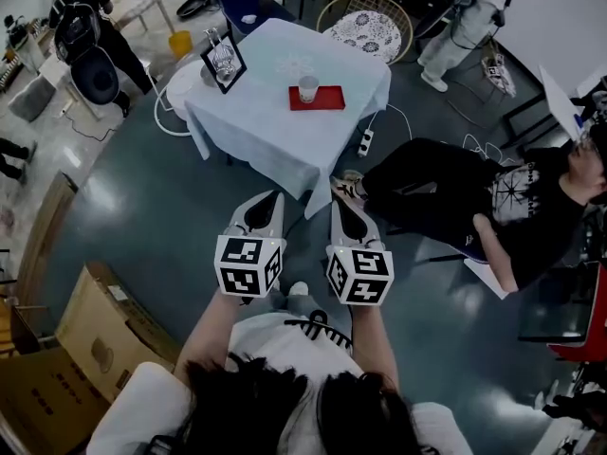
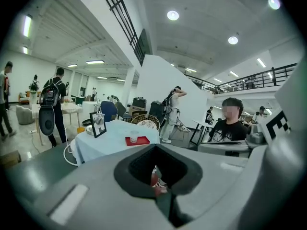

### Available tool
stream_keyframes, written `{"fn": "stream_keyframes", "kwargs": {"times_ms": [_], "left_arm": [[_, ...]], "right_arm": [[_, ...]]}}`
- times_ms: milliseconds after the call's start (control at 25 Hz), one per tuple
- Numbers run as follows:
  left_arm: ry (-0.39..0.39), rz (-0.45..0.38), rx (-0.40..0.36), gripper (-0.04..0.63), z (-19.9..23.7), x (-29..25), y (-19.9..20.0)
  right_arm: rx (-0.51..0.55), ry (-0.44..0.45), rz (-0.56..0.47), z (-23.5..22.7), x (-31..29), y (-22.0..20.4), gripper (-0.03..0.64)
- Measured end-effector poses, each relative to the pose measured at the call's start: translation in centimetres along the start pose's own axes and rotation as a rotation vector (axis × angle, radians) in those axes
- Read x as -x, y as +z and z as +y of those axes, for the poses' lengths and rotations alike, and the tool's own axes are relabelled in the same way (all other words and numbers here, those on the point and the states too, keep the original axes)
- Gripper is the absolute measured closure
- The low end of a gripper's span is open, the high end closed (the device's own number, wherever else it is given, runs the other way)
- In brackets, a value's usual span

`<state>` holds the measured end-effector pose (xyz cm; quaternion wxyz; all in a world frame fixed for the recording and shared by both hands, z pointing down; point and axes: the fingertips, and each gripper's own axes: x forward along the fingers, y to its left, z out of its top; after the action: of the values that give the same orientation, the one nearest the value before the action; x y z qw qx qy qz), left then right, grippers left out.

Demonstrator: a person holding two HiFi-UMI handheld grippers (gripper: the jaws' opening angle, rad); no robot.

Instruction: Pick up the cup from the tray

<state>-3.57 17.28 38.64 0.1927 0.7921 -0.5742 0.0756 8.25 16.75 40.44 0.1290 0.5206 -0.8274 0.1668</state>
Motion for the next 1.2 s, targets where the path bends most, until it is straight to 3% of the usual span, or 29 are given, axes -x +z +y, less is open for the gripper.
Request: {"fn": "stream_keyframes", "kwargs": {"times_ms": [320, 680, 960, 1200], "left_arm": [[0.027, 0.004, 0.021, 0.595, -0.1, -0.3, -0.2], [0.072, -0.001, 0.017, 0.595, -0.2, -1.2, -0.3], [0.081, -0.023, 0.004, 0.595, 0.2, -2.0, 0.3], [0.095, -0.028, 0.02, 0.595, 2.0, -3.8, 0.5]], "right_arm": [[-0.069, 0.063, -0.036, -1.0, 0.8, 0.7, 0.584], [-0.063, 0.145, -0.073, -1.8, 0.8, 1.6, 0.401], [-0.072, 0.143, -0.082, -2.4, -0.5, 1.9, 0.371], [-0.007, 0.153, -0.089, -2.1, -2.5, 2.7, 0.35]]}}
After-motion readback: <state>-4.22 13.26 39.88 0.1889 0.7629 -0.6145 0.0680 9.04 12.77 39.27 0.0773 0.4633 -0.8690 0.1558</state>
